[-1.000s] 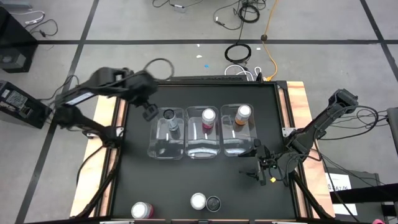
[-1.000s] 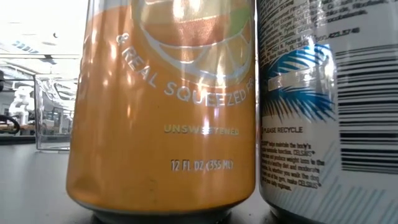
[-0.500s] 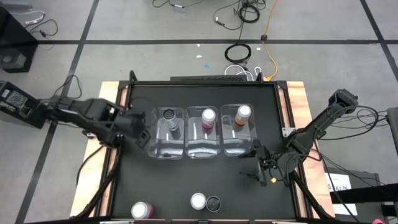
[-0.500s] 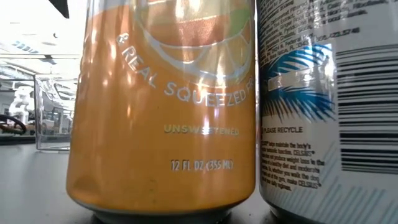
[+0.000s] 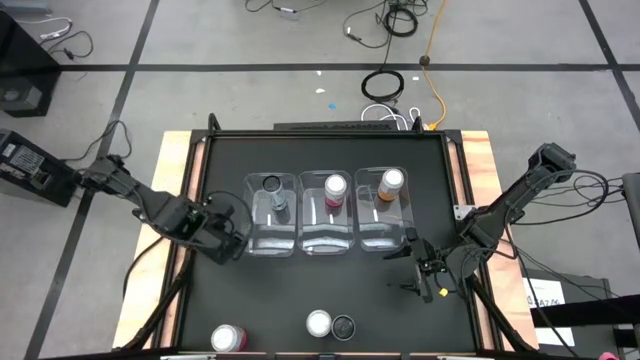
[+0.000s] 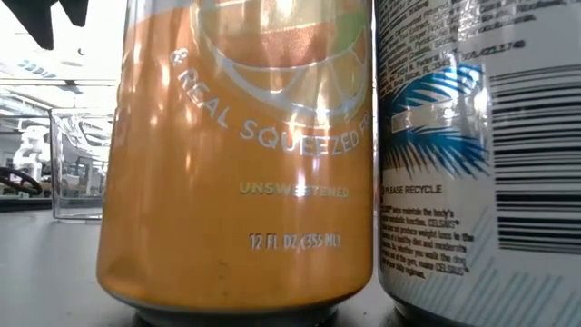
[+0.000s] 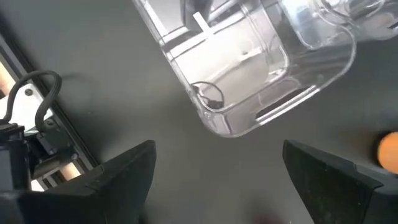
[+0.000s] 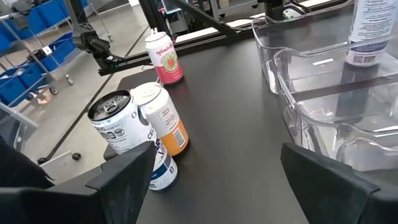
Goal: Sort soda cans
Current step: Put the pink soda can into the center transparent bin
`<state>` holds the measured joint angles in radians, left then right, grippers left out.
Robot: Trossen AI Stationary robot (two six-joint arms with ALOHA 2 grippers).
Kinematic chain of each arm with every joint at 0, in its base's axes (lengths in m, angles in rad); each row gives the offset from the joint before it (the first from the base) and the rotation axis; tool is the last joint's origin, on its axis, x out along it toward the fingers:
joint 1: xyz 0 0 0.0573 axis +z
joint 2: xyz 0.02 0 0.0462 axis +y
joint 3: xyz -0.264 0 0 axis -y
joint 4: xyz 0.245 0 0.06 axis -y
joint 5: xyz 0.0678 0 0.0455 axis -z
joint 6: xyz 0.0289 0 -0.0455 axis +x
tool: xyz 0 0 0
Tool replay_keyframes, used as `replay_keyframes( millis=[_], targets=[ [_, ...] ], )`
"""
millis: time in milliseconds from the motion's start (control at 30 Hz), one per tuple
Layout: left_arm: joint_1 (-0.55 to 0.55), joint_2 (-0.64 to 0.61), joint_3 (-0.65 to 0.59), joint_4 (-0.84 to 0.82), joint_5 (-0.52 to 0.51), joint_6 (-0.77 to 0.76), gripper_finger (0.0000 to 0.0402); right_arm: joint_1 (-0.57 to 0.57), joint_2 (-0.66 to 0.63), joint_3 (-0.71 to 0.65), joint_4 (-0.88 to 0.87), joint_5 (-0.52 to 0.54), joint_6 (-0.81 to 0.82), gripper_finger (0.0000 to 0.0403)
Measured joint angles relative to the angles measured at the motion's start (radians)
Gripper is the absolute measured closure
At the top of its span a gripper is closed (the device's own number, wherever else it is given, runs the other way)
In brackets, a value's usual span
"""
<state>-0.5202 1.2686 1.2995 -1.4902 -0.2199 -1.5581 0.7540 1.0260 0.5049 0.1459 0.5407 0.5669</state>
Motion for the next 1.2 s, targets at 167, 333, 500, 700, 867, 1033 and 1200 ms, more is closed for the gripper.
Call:
replay_keyframes(
  millis=[167, 333, 500, 700, 867, 1033, 1200],
  targets=[
    [0.001, 0.039, 0.000, 0.003, -0.047, 0.008, 0.0042, 0.000, 0.000, 0.000, 0.000, 0.000, -0.006, 0.0062],
    [0.004, 0.063, 0.000, 0.038, -0.067, 0.065, 0.0042, 0.000, 0.000, 0.000, 0.002, -0.024, -0.001, 0.0062],
    [0.004, 0.081, 0.000, 0.050, -0.138, 0.125, 0.0042, 0.000, 0.000, 0.000, 0.002, -0.025, 0.013, 0.0062],
    [0.003, 0.102, 0.000, 0.072, -0.169, 0.127, 0.0042, 0.000, 0.000, 0.000, 0.002, -0.024, 0.013, 0.0062],
    [0.003, 0.108, 0.000, 0.077, -0.182, 0.152, 0.0042, 0.000, 0.000, 0.000, 0.002, -0.024, 0.012, 0.0062],
    [0.003, 0.108, 0.000, 0.093, -0.161, 0.154, 0.0042, 0.000, 0.000, 0.000, 0.004, -0.024, 0.007, 0.0062],
    [0.003, 0.108, 0.000, 0.094, -0.113, 0.157, 0.0021, 0.000, 0.000, 0.000, 0.008, -0.024, 0.005, 0.0062]
  ],
)
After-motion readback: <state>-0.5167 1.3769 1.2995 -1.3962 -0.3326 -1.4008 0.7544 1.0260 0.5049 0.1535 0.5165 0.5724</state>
